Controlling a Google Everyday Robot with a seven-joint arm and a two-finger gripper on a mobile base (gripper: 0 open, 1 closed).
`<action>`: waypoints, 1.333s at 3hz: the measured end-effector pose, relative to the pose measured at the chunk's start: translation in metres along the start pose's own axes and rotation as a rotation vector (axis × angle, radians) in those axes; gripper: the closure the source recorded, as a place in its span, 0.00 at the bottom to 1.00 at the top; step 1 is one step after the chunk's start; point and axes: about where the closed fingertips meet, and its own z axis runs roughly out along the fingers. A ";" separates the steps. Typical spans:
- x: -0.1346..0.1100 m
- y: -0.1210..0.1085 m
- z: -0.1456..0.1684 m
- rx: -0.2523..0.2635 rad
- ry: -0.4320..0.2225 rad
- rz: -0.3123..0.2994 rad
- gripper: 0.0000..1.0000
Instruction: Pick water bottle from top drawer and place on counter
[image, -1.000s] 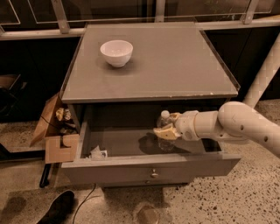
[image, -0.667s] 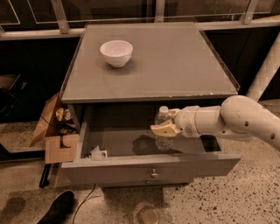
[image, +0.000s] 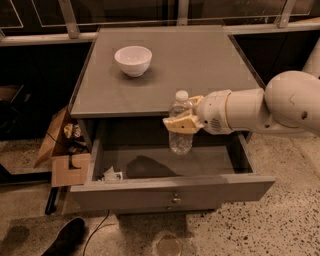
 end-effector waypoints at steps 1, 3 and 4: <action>-0.005 -0.001 -0.001 0.004 -0.006 0.005 1.00; -0.072 -0.049 -0.028 0.072 -0.034 0.009 1.00; -0.096 -0.087 -0.021 0.120 -0.036 -0.020 1.00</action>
Offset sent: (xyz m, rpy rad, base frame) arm 0.0332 -0.0185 0.0965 0.0676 -0.0254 -0.0785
